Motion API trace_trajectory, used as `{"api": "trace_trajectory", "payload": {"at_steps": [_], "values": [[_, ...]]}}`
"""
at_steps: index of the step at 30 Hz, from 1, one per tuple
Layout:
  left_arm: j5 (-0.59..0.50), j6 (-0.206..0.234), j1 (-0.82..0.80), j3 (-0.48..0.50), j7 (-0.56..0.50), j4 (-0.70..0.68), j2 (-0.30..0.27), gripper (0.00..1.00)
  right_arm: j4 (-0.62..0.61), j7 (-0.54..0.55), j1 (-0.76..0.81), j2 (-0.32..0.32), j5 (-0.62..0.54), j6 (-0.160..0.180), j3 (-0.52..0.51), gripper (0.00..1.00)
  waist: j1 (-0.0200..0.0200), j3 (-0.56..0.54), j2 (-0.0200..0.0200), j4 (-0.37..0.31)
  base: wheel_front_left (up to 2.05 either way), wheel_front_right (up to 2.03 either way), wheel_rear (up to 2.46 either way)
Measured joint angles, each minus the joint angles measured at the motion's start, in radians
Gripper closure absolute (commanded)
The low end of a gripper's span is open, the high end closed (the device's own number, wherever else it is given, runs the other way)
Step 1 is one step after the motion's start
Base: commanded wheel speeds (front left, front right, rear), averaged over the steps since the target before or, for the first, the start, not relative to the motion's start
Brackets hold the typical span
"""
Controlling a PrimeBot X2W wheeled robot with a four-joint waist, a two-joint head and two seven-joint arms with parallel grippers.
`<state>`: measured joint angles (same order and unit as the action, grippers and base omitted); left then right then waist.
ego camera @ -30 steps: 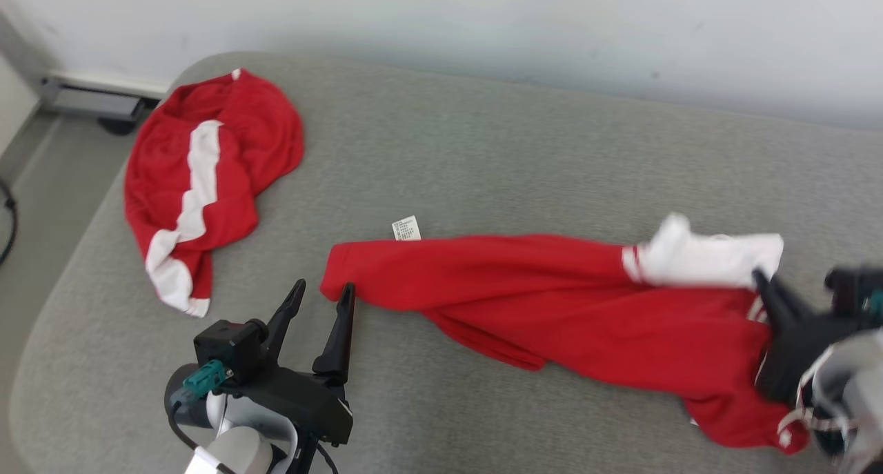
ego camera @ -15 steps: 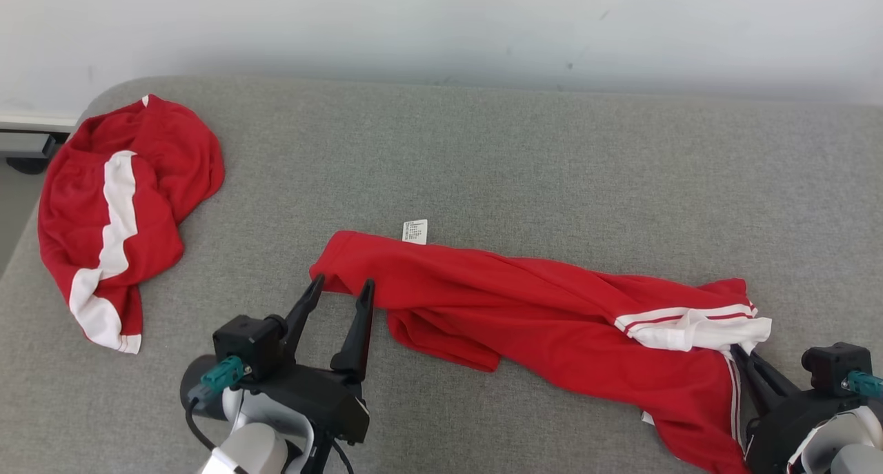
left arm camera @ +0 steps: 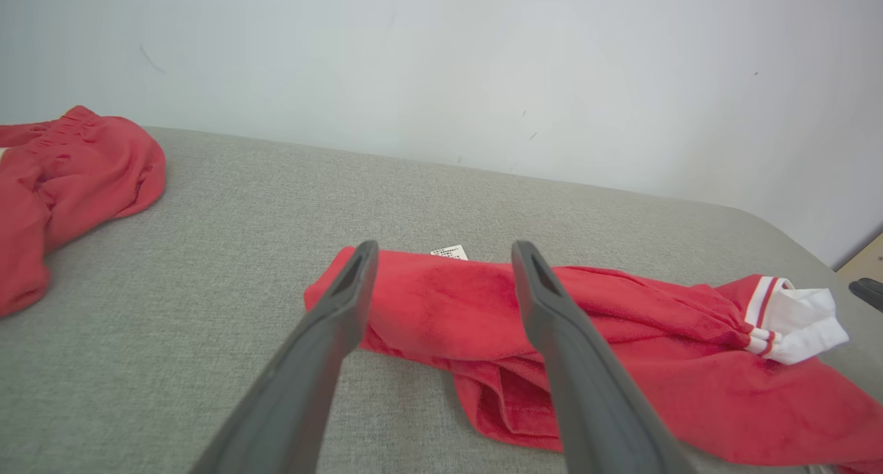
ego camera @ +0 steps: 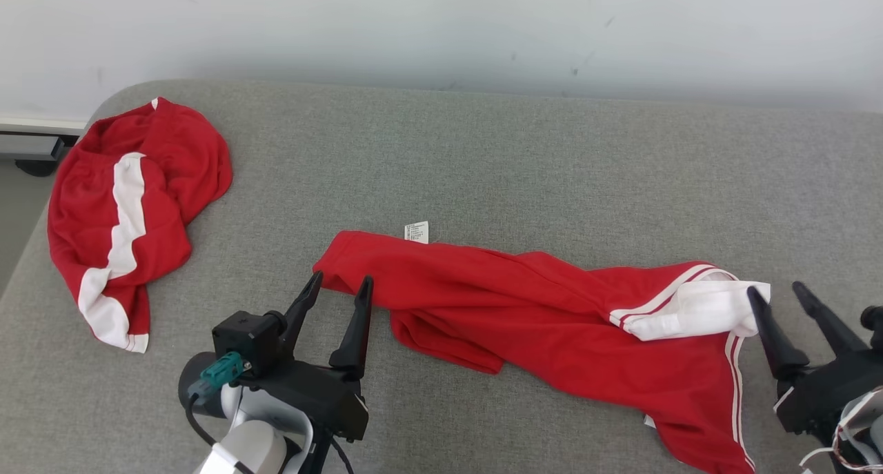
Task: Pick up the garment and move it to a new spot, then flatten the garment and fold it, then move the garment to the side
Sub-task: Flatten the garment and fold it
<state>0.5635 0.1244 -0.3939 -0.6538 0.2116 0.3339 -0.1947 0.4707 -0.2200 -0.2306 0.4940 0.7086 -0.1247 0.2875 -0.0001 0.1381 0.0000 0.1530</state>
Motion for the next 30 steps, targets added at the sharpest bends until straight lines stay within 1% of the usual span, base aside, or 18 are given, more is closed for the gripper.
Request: {"api": "trace_trajectory", "payload": {"at_steps": [5, 7, 8, 16, 17, 19, 20, 21, 27, 30], "values": [[-0.002, 0.0, 0.0, 0.001, -0.007, -0.005, 0.008, 0.0, -0.023, 0.012, 0.001, 0.018, 0.014, 0.0, -0.021, 0.0, 0.0, -0.001, 0.0, 0.006, 0.0, 0.0, 0.0], [-0.002, 0.0, 0.0, 0.004, -0.009, -0.008, 0.008, 0.0, -0.021, 0.033, 0.0, 0.022, 0.014, 0.005, -0.022, 0.0, 0.0001, 0.0, 0.0001, 0.009, 0.0, 0.0, 0.0], [-0.003, 0.0, 0.0, 0.004, -0.009, -0.009, 0.008, 0.0, -0.02, 0.044, -0.002, 0.022, 0.014, 0.012, -0.022, 0.0, 0.0, 0.0, 0.0001, 0.01, 0.0, 0.0, 0.0], [-0.009, 0.0, -0.001, 0.0, -0.018, -0.02, 0.014, 0.0, 0.019, 0.138, -0.041, 0.026, 0.026, 0.025, -0.006, 0.0, 0.0001, 0.007, 0.0, 0.028, 0.0, 0.0, 0.0], [-0.009, 0.0, -0.001, -0.001, -0.02, -0.02, 0.016, 0.0, 0.021, 0.147, -0.043, 0.028, 0.026, 0.028, -0.003, 0.02, 0.0001, 0.007, 0.0, 0.031, 0.0, 0.0, 0.0], [-0.01, 0.0, 0.0, 0.0, -0.022, -0.021, 0.02, 0.0, 0.029, 0.163, -0.046, 0.028, 0.028, 0.028, 0.002, 0.3, 0.0002, 0.009, 0.0001, 0.038, 0.0, 0.0, 0.0], [-0.01, 0.0, 0.0, 0.002, -0.022, -0.021, 0.019, 0.0, 0.034, 0.174, -0.048, 0.027, 0.029, 0.028, 0.006, 0.68, 0.0002, 0.009, 0.0001, 0.041, 0.0, 0.0, 0.0], [-0.01, 0.0, 0.0, 0.004, -0.022, -0.021, 0.018, 0.0, 0.038, 0.184, -0.049, 0.027, 0.029, 0.028, 0.012, 1.0, 0.0002, 0.01, 0.0, 0.043, 0.0, 0.0, 0.0], [-0.014, 0.0, 0.0, 0.015, -0.023, -0.021, 0.014, 0.0, 0.04, 0.207, -0.055, 0.026, 0.031, 0.028, 0.014, 1.0, 0.0001, 0.011, 0.0, 0.046, 0.0, 0.0, 0.0], [-0.021, 0.0, 0.002, 0.028, -0.024, -0.02, 0.001, 0.0, 0.029, 0.21, -0.08, 0.025, 0.031, 0.027, 0.012, 1.0, 0.0002, 0.01, 0.0001, 0.039, 0.0, 0.0, 0.0]]}}
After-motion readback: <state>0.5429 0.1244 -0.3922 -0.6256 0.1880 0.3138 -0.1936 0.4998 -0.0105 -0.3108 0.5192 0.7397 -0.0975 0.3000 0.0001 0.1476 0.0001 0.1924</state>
